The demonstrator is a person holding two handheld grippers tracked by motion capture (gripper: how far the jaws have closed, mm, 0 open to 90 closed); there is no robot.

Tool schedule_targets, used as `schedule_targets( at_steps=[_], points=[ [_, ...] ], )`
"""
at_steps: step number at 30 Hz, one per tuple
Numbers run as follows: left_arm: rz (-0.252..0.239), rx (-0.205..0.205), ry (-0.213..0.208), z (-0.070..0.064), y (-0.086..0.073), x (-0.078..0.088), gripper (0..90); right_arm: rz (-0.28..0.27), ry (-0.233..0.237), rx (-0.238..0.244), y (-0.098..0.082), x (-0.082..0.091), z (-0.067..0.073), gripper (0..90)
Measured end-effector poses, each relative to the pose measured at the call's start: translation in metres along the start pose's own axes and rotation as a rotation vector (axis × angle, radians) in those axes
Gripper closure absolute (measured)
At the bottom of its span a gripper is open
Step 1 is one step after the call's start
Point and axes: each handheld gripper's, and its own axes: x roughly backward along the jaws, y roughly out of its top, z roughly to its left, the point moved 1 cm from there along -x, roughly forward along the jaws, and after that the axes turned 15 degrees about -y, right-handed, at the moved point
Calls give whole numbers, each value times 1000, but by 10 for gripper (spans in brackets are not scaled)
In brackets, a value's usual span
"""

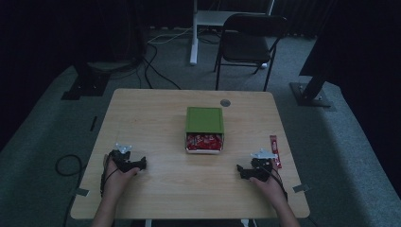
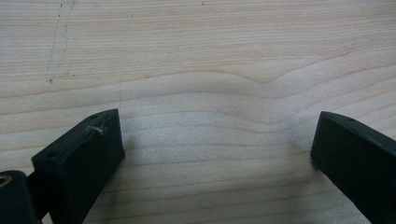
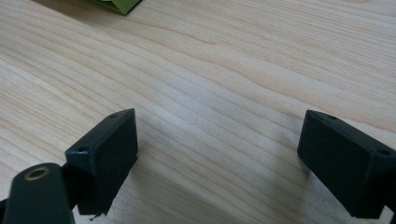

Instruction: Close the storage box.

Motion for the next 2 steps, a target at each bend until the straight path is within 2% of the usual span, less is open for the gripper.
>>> schedule_targets(
  at_steps=[2],
  points=[
    [0, -1, 1, 0, 0, 0, 31, 0, 0, 0, 0, 0, 0, 117]
  ],
)
